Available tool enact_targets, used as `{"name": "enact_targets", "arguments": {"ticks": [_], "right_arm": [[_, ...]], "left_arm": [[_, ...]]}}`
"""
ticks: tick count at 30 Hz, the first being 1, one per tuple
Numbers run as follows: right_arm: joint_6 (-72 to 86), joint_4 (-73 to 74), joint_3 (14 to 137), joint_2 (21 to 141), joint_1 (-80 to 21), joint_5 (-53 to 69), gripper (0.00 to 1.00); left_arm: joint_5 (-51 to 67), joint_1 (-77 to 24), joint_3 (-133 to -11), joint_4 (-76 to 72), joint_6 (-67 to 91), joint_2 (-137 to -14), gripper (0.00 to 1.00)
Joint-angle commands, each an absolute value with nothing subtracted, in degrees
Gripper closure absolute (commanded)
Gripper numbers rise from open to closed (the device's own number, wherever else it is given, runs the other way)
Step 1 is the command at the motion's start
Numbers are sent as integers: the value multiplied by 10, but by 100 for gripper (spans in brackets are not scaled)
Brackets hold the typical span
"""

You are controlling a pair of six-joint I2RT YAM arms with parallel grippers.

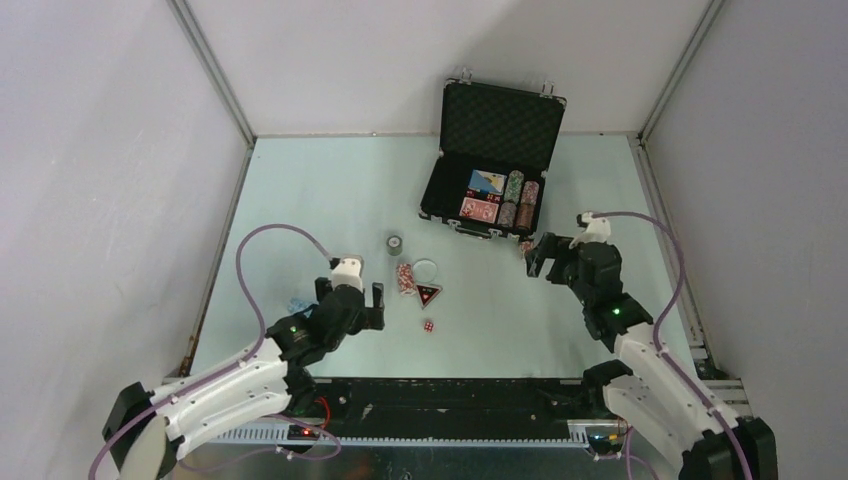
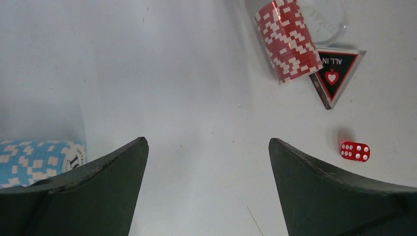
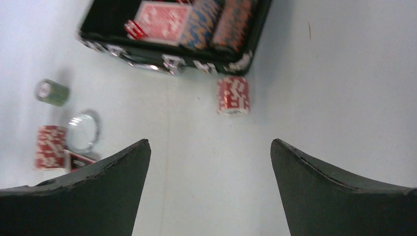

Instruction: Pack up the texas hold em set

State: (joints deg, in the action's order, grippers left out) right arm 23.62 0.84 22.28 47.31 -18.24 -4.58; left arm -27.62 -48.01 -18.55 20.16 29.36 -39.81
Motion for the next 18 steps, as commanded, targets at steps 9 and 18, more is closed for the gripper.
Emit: {"name": "enact_targets", "arguments": {"ticks": [9, 18], "right_arm": [[181, 62, 306, 392, -225, -37, 0], [191, 63, 360, 497, -273, -8, 1]], "left_arm": [[-234, -473, -370, 282, 294, -427, 0], [-126, -344, -461, 323, 254, -515, 0]]}}
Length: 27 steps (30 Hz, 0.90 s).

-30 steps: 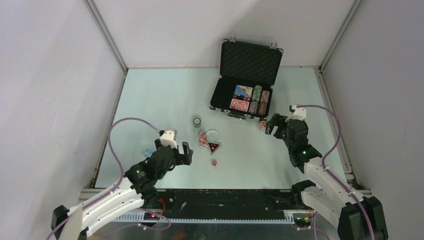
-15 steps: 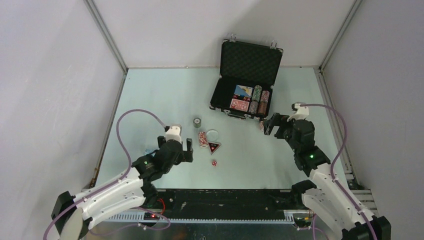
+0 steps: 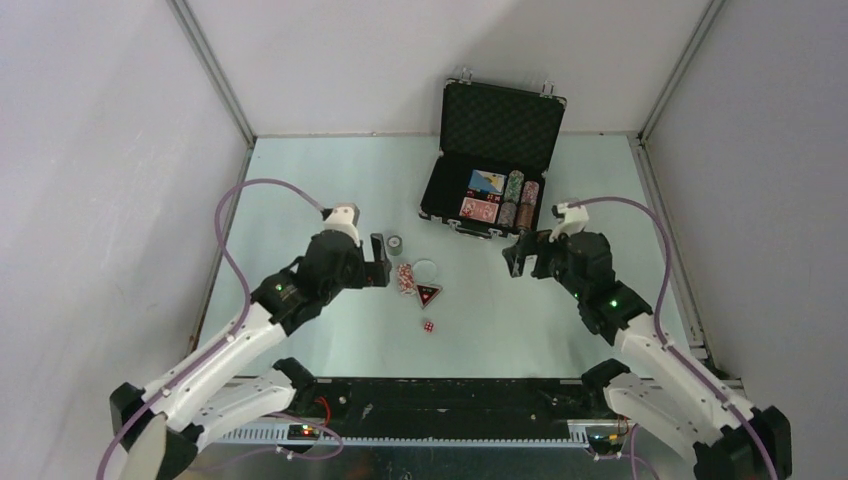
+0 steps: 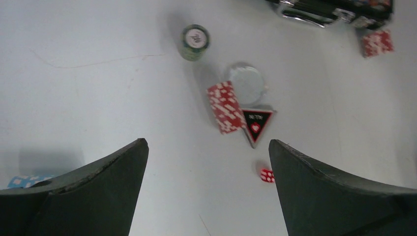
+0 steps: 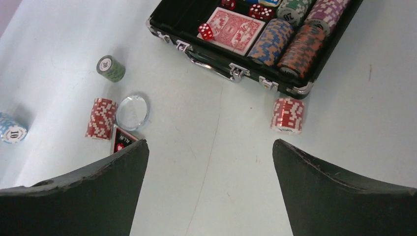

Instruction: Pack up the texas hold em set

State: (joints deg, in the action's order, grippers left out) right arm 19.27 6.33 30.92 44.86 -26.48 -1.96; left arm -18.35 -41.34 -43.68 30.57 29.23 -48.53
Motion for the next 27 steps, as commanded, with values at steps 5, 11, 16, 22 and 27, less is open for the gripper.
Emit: {"name": "enact_targets", "arguments": {"ticks": [5, 11, 16, 22, 27], "right_arm": [[170, 58, 400, 538, -252, -11, 0], [191, 71, 416, 588, -176, 36, 0], [150, 46, 418, 591, -172, 32, 0], [78, 37, 417, 619, -171, 27, 0], [71, 19, 417, 643, -173, 60, 0]], "left_arm": [[-95, -291, -480, 291, 263, -550, 0], [-124, -277, -594, 391, 265, -666, 0], [-121, -241, -656, 453, 279, -734, 0], [-69, -208, -671, 432, 283, -776, 4], [-155, -192, -675, 523, 369, -798, 2]]}}
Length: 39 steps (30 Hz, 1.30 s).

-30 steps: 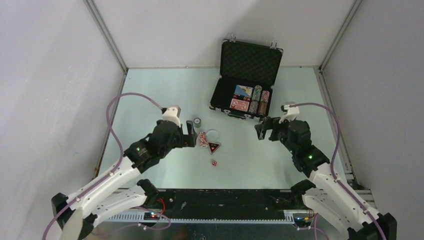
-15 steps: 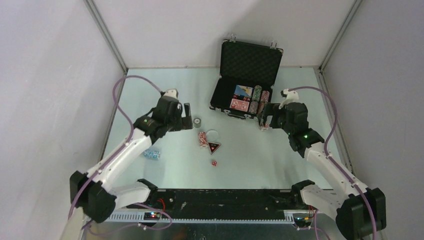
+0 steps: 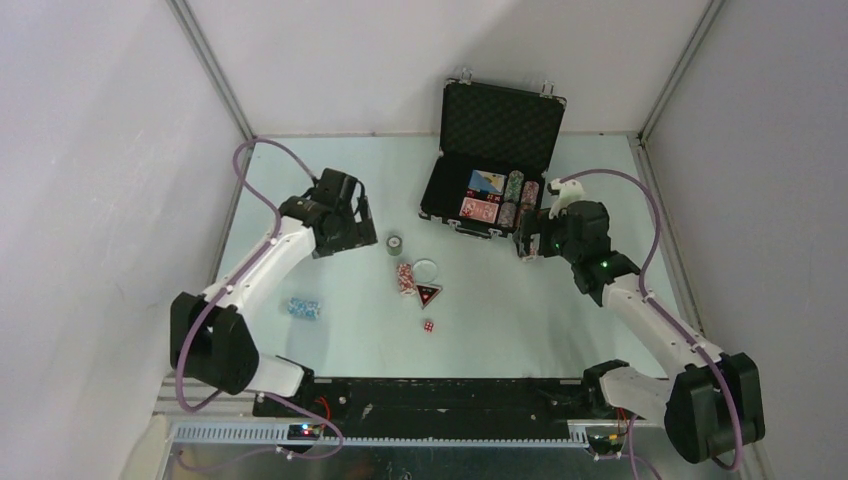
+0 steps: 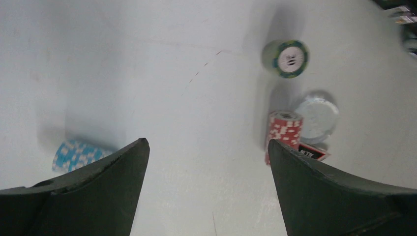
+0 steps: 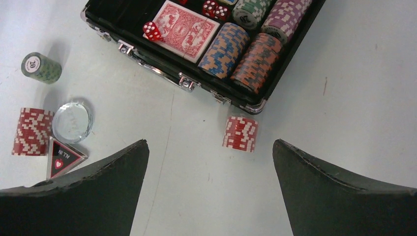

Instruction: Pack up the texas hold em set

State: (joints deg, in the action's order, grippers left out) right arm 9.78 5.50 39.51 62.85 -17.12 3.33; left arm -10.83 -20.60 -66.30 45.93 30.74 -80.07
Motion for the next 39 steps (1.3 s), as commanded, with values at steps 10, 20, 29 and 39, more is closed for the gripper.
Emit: {"name": "enact_targets", "arguments": {"ticks": [10, 20, 29, 39], "right_arm": [[15, 25, 465, 718, -171, 38, 0], [54, 12, 527, 782, -168, 70, 2], [40, 22, 521, 764, -165, 56, 2], [30, 27, 499, 726, -165, 47, 1]], "left_arm": [[-107, -36, -567, 534, 542, -687, 0], [-57, 41, -546, 601, 707, -729, 0], [-47, 58, -474, 548, 767, -733, 1], [-99, 59, -410, 493, 810, -733, 9]]}}
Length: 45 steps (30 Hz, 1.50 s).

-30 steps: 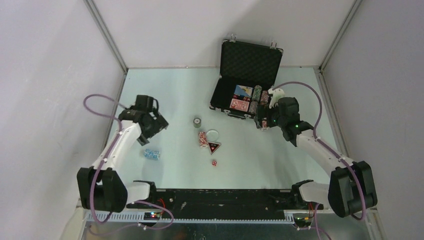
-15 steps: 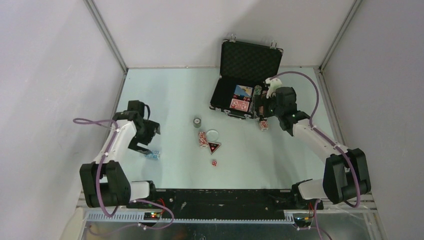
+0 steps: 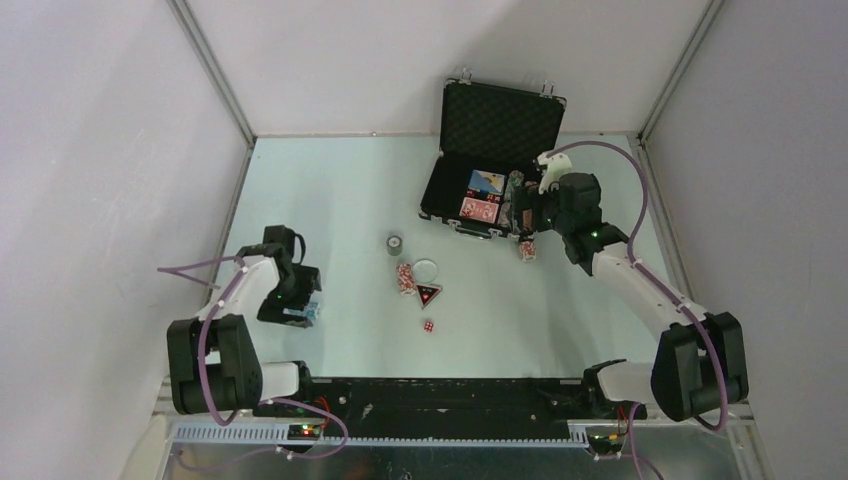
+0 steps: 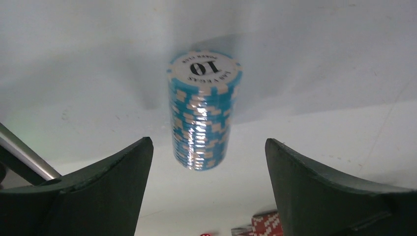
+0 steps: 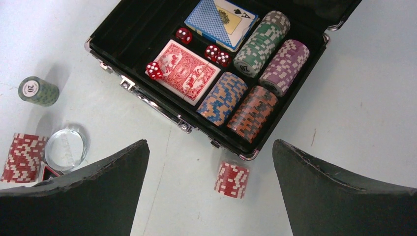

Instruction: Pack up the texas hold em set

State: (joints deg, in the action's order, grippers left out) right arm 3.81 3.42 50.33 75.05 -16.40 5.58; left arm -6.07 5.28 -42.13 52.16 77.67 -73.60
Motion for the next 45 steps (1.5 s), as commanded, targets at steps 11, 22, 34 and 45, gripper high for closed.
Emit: {"name": "enact_targets", "arguments": {"ticks": [11, 22, 34, 45], "right_arm": [[32, 20, 503, 731, -187, 44, 1], [23, 43, 490, 708, -215, 19, 1], [27, -18, 483, 717, -221, 23, 1], [39, 38, 486, 690, -221, -11, 2]], "left_arm": [[-155, 59, -397, 457, 797, -730, 30], [-140, 54, -386, 392, 751, -745, 50], [-164, -3, -511, 429, 607, -785, 100], [-96, -141, -626, 332, 458, -759, 100]]}}
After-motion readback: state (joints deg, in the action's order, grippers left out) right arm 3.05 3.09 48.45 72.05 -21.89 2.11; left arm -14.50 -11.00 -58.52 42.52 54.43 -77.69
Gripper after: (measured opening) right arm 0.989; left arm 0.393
